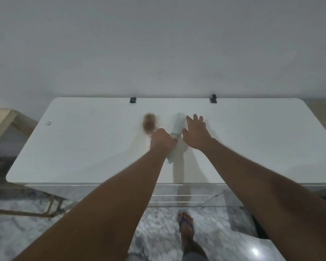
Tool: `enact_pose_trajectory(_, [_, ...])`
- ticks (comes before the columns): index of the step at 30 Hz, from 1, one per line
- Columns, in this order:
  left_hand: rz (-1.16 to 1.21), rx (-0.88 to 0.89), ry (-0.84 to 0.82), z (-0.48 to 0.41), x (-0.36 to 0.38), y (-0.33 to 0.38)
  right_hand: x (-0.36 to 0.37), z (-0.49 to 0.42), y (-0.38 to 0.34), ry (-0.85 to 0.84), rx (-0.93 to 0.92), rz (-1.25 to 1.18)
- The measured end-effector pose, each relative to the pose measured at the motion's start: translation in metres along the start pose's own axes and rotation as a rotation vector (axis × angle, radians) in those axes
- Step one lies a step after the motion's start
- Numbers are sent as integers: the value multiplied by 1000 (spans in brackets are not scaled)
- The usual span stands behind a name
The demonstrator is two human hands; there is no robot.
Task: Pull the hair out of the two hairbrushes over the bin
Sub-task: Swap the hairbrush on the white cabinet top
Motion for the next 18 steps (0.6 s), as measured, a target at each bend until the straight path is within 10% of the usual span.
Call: enact_pose_trajectory(18, [170, -162, 161, 10, -55, -61, 28, -1, -78, -30, -178, -4])
Point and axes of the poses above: each hand's wrist, its own z-axis away from the middle knuckle, its own x-axis out of the palm, y = z × x, the point moved 4 cm from there along -z, towards the middle knuckle, and after that the axes turned 11 degrees about -z, right-handed, at the moved point
